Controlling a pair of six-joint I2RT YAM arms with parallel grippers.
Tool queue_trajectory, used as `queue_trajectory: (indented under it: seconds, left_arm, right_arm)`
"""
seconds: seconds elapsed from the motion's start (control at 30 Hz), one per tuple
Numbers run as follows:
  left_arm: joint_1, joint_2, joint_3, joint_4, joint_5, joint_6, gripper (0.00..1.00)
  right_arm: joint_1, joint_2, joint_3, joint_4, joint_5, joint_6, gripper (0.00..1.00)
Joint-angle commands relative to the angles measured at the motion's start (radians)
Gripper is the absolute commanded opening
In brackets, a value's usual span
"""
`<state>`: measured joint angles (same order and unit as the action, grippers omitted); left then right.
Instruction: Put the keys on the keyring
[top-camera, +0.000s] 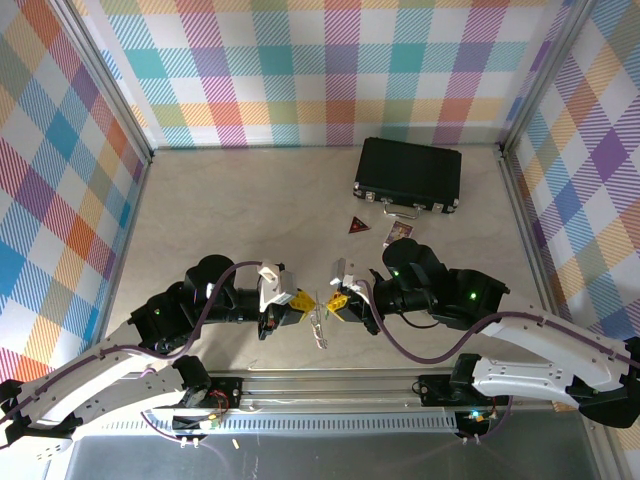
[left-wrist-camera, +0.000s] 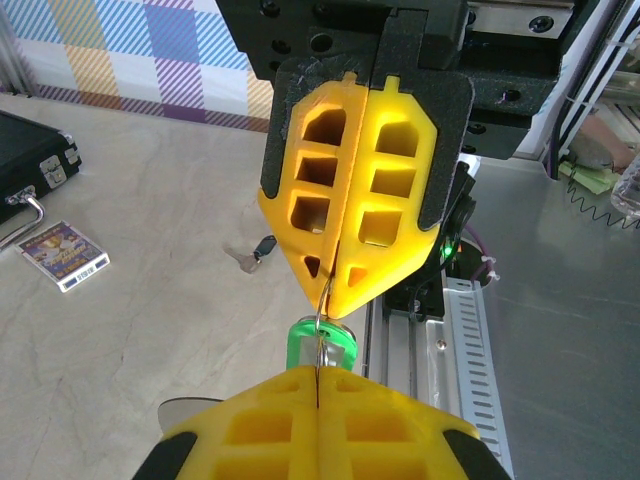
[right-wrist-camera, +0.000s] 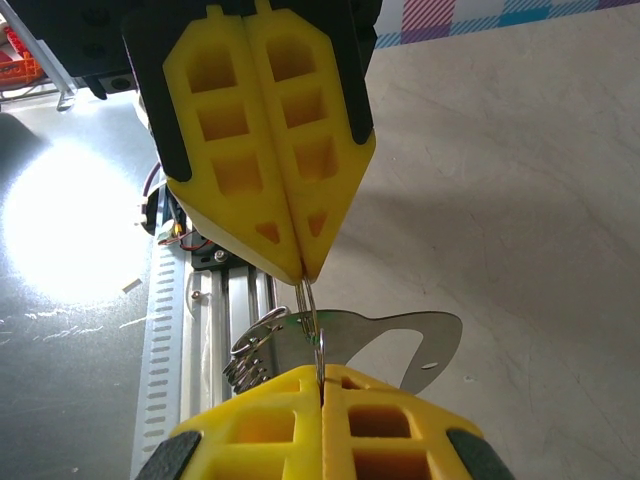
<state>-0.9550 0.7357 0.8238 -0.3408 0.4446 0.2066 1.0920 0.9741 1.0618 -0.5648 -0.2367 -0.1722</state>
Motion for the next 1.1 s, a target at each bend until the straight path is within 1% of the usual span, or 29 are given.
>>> queue_trajectory:
  seconds: [0.0, 0.23, 0.43, 0.6, 0.7, 0.8, 0.9, 0.97, 1.07]
  left_arm:
    - [-0.007, -0.016, 0.023, 0.019, 0.006, 0.015, 0.0]
    - [-0.007, -0.015, 0.021, 0.02, 0.015, 0.017, 0.0]
    - [-0.007, -0.003, 0.026, 0.051, 0.065, 0.037, 0.0]
    - [-0.008, 0.019, 0.037, 0.109, 0.122, 0.131, 0.0]
    - [-0.005, 0.011, 0.0, 0.185, 0.14, 0.185, 0.0]
    - [0.001, 0.019, -0.017, 0.222, 0.153, 0.245, 0.0]
    - [0.014, 0.04, 0.011, 0.189, 0.19, 0.291, 0.0]
    - [0.018, 0.047, 0.025, 0.163, 0.195, 0.314, 0.0]
    - [0.025, 0.035, 0.03, 0.149, 0.193, 0.334, 0.0]
  right_arm:
    - [-0.004, -0.013, 0.001, 0.009, -0.023, 0.005, 0.0]
    - [-0.003, -0.02, -0.003, -0.001, -0.029, 0.01, 0.0]
    - [-0.004, -0.022, 0.001, -0.003, -0.018, 0.007, 0.0]
    - [-0.004, -0.033, 0.006, -0.006, -0.021, 0.008, 0.0]
    - [-0.004, -0.054, 0.003, -0.005, -0.029, 0.011, 0.0]
    - [-0.004, -0.081, -0.003, -0.003, -0.026, 0.012, 0.0]
    - [-0.004, -0.107, -0.029, 0.021, -0.012, 0.027, 0.0]
    - [-0.004, -0.11, -0.031, 0.009, 0.008, 0.021, 0.0]
    - [-0.004, -0.155, -0.071, 0.056, 0.031, 0.037, 0.0]
